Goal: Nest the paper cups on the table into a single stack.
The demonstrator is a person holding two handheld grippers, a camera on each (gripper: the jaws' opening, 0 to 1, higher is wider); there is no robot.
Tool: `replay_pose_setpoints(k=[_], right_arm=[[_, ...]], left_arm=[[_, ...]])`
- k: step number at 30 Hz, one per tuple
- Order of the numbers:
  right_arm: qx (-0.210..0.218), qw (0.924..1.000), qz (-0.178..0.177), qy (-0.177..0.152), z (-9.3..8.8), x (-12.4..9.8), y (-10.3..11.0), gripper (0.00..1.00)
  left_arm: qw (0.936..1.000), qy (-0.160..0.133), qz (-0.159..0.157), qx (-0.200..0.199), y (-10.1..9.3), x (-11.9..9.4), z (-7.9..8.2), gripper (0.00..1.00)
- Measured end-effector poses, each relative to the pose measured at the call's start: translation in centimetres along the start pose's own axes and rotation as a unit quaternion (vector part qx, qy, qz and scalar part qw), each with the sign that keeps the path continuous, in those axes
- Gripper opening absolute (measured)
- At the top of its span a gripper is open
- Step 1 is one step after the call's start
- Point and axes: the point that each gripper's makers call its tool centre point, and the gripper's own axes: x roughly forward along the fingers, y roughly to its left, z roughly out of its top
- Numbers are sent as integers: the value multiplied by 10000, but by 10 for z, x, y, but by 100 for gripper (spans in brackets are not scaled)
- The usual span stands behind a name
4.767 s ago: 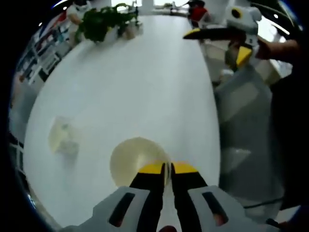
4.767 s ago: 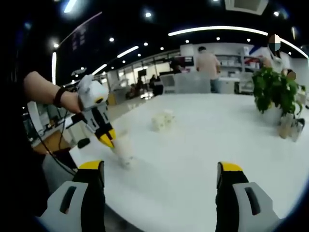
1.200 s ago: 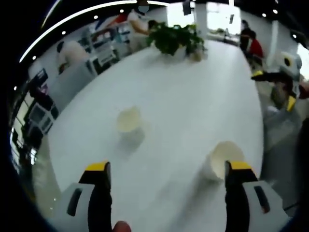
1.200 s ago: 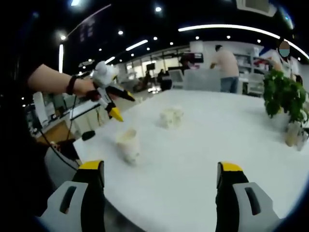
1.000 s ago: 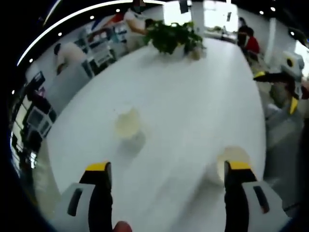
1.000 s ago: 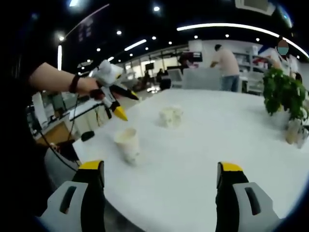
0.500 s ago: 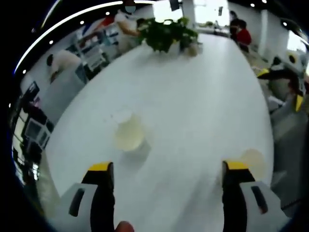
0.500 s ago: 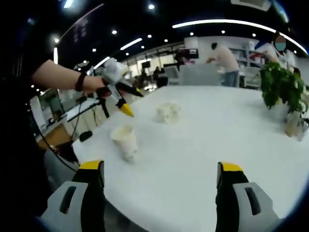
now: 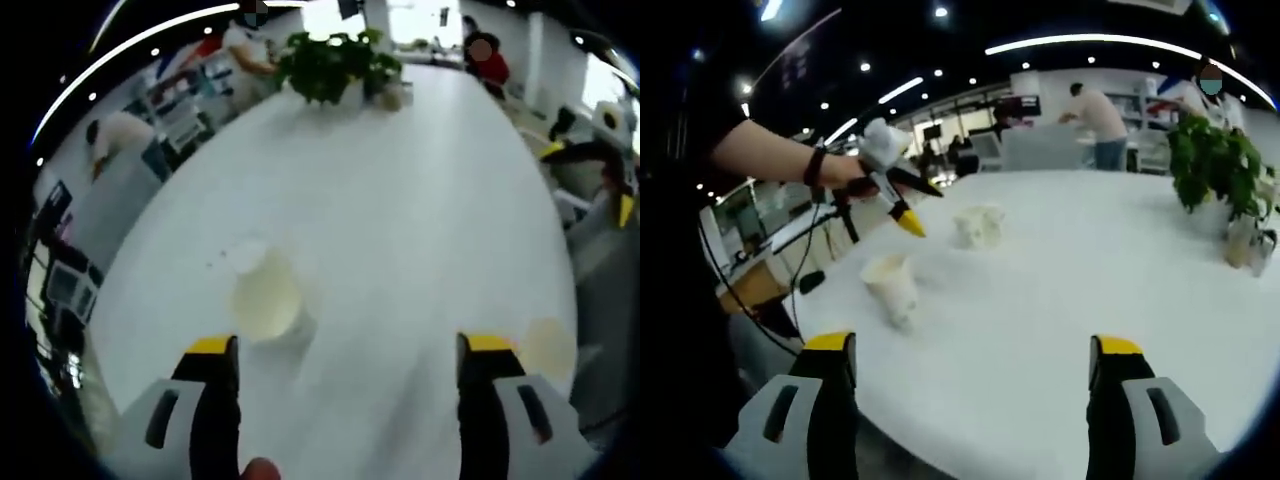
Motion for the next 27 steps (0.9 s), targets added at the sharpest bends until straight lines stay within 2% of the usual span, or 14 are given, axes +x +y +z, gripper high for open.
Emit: replay_pose_setpoints(k=[15,27], right_arm=[[145,9998,-140,40,-7,-4,-10,94],[314,9992,-241,80,-17,-10,-13,94]], left_arm=[[9996,36,-159,239,8,24,7,84],[9985,201,-270,441,11,43,2,76]])
